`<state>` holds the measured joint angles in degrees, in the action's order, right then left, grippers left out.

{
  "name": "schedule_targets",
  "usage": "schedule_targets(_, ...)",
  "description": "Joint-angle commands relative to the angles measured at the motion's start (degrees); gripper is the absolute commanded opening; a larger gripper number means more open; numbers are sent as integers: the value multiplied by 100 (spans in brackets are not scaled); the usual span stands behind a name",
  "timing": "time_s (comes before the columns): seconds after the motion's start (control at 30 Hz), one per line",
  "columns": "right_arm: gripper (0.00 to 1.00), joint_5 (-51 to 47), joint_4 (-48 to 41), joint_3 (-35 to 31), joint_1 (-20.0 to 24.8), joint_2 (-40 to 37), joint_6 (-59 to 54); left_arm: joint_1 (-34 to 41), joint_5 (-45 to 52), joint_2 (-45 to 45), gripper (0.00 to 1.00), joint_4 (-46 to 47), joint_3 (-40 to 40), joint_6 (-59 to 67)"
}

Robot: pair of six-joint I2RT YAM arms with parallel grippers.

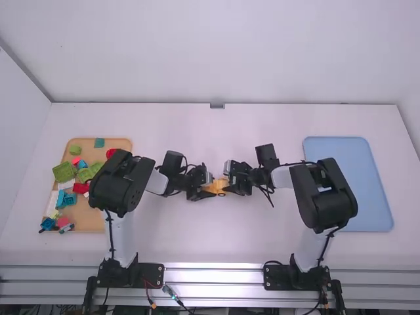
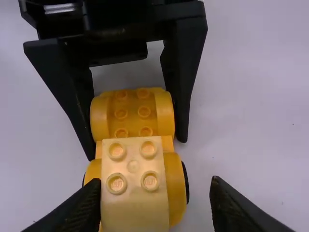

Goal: Assemble lego blocks to make yellow taxi

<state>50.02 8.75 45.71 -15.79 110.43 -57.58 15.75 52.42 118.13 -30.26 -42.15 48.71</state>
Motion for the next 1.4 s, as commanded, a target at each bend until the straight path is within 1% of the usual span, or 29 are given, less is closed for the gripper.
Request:
schedule_targets(0.0,58,415,-11,-37,35,-299,-42,7,-85,96,59,125,52,20)
schedule_targets(0.07,58,822,-232,-37,162,-660,-236,7,-87,98,59,129,52,20)
schedule_targets(0.13,58,901,-315,-37,205,-787,-339,7,-87,96,59,129,55,22)
schedule_targets(0.17,54,905,-352,-39,243,-887,-398,7,-87,96,59,125,52,22)
schedule_targets(0.2,35,866,-352,-39,254,-898,-396,7,-87,96,59,127,52,22)
schedule_targets(0.23,20,844,-348,-39,264,-898,-393,7,-87,96,59,127,52,20)
schedule_targets(0.27,0,800,-352,-39,267,-876,-391,4,-87,98,59,127,55,20)
schedule_targets(0.47,0,660,-348,-37,151,-546,-269,7,-87,96,58,129,55,22)
schedule_targets(0.6,0,527,-70,-37,61,-44,81,7,-85,98,58,127,55,22)
schedule_targets(0.7,0,542,-68,-37,72,138,101,7,-87,98,58,129,55,17)
schedule_targets(1.0,0,232,-262,-37,55,188,184,7,-85,96,58,125,52,20)
schedule_targets(1.3,0,-772,-498,-37,-332,188,227,7,-87,96,57,125,52,20)
schedule_targets(1.37,0,-966,-597,-37,-361,188,229,7,-90,96,57,120,52,20)
